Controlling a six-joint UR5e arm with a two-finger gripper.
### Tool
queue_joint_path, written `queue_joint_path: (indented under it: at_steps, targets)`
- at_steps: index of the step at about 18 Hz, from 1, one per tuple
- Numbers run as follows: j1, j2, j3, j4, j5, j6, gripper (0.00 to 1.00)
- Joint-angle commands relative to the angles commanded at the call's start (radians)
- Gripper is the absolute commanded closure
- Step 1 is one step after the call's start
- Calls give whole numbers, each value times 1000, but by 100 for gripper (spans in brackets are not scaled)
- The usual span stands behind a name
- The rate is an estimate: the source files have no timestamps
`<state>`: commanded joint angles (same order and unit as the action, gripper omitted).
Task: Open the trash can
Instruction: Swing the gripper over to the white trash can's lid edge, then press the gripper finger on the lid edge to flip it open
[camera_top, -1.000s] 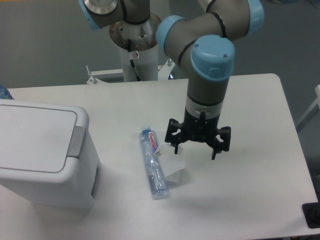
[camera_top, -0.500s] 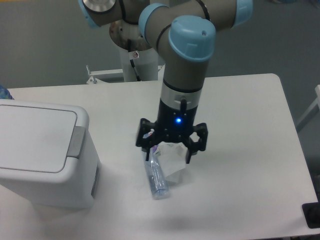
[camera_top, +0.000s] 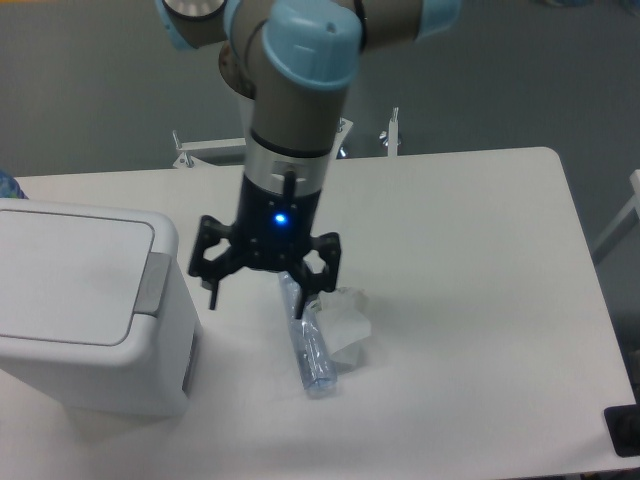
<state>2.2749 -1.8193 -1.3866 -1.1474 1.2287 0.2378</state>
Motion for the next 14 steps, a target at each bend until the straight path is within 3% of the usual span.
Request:
queue_joint_path:
  at_steps: [14]
  targets:
    - [-32,28,-51,-5,3,0,0]
